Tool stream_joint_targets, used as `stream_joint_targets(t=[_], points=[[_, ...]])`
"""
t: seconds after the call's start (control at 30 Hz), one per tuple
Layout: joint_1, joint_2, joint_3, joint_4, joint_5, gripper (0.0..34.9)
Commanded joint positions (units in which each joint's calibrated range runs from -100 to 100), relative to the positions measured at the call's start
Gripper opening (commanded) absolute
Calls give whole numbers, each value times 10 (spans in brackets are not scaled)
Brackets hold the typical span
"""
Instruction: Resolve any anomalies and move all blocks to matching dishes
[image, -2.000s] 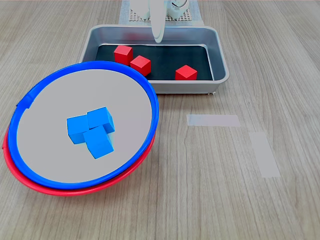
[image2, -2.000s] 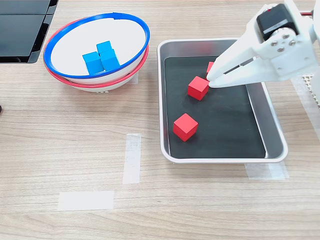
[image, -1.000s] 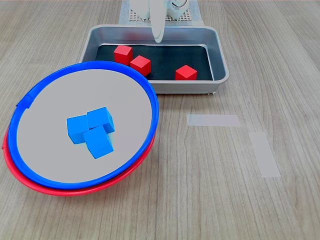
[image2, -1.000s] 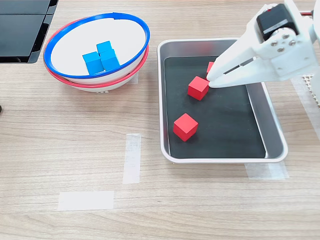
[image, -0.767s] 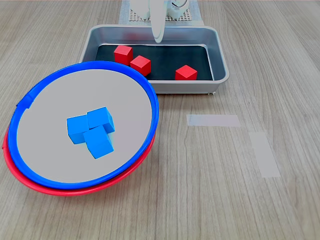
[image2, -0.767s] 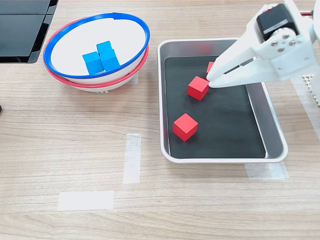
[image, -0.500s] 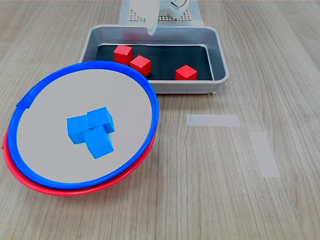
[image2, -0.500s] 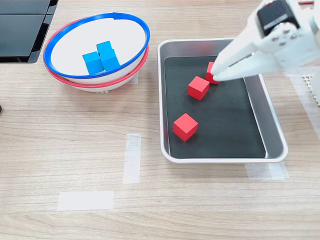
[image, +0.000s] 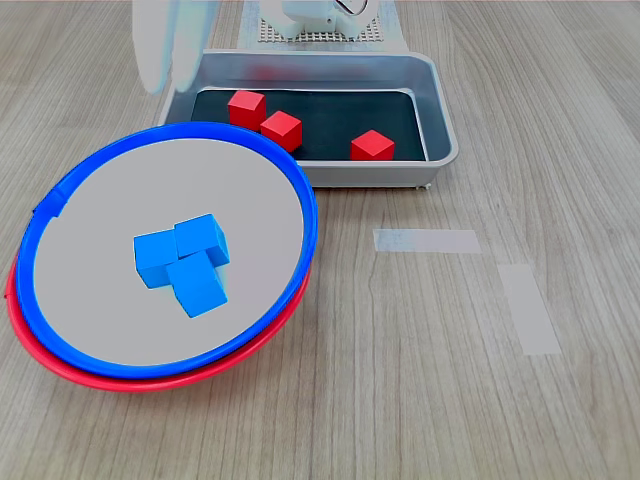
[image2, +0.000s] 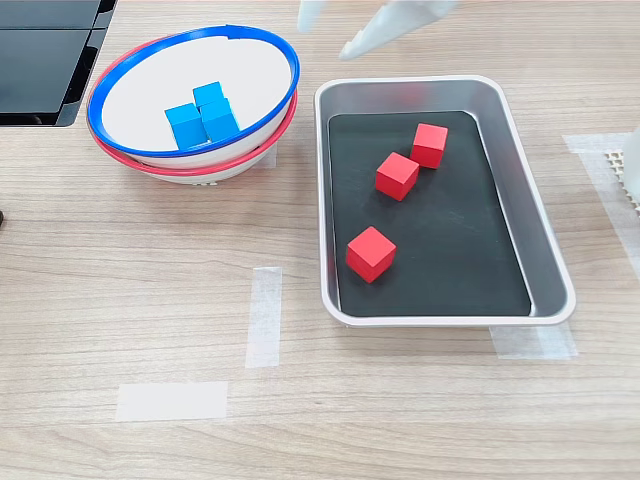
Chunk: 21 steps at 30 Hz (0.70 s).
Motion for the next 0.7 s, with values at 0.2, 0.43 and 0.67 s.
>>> stream_joint_targets(t=[0.2, 0.43, 0.67], points=[[-10, 92, -84, -52, 21, 145], [-44, 144, -106, -82, 42, 64], [-58, 178, -99, -117, 66, 68]])
